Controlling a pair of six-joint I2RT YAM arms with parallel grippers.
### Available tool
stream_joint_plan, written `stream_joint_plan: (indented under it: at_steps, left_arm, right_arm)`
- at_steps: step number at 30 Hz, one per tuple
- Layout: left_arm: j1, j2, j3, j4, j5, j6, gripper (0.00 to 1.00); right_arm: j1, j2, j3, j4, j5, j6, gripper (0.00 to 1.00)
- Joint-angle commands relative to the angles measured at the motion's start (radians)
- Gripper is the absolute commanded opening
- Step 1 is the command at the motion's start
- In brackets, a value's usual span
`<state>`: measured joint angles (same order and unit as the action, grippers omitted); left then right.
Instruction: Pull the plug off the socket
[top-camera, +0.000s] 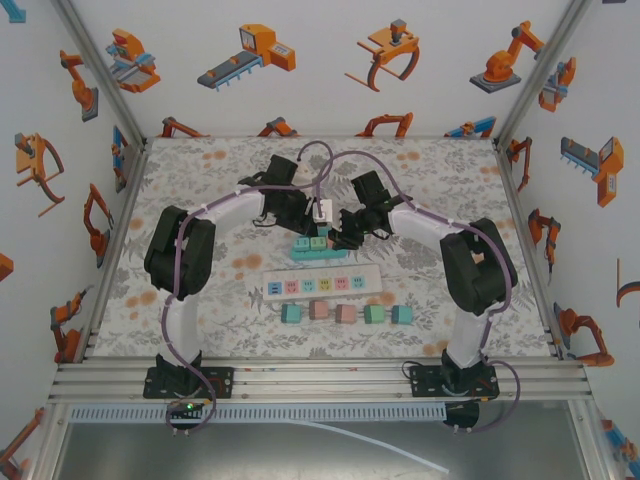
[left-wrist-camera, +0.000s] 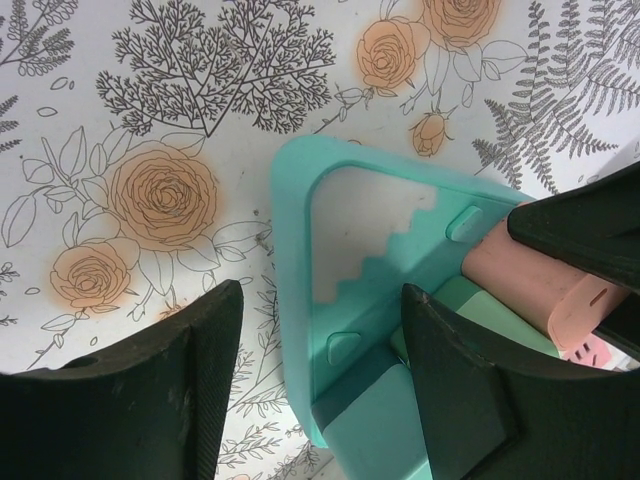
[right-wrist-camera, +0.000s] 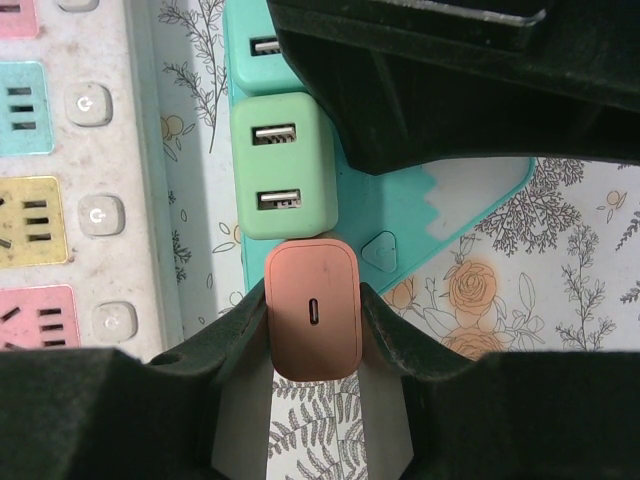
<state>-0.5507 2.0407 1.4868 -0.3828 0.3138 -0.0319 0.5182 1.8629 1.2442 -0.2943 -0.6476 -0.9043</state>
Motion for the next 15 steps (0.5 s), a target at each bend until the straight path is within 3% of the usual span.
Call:
stream_joint_plan:
  at_steps: [1,15]
  left_arm:
    - [-0.004,0.079,-0.015,-0.063,-0.146,0.060,0.60]
    - [-0.005,0.093,-0.003,-0.082,-0.185,0.052,0.59]
  right_arm:
    - [0.003,-0.013,0.059,0.057,-0.105,0.040,0.12]
    - [0.035,-0.134,-0.121,0.197,-0.048,-0.128,0.12]
